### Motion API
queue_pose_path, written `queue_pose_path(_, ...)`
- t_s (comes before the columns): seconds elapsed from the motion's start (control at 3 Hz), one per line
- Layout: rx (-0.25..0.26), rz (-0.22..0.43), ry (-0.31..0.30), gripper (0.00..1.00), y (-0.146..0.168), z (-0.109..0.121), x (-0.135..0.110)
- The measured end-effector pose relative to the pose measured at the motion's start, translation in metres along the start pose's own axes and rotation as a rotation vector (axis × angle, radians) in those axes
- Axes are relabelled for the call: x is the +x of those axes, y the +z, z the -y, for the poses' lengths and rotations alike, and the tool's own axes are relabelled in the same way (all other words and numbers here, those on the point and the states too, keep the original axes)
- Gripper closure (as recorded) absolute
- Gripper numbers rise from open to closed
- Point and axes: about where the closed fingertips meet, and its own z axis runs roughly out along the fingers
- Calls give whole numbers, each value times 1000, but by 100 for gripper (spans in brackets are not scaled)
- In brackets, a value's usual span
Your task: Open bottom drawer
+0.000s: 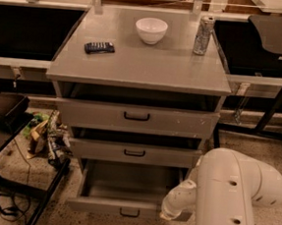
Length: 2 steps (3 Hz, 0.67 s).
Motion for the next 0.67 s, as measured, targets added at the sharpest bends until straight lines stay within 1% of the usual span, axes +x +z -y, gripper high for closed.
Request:
queue_pose_path(0.33,0,0,0,100,0,0,0)
queue_pose_path(0.67,-34,-18,2,100,-1,-18,13)
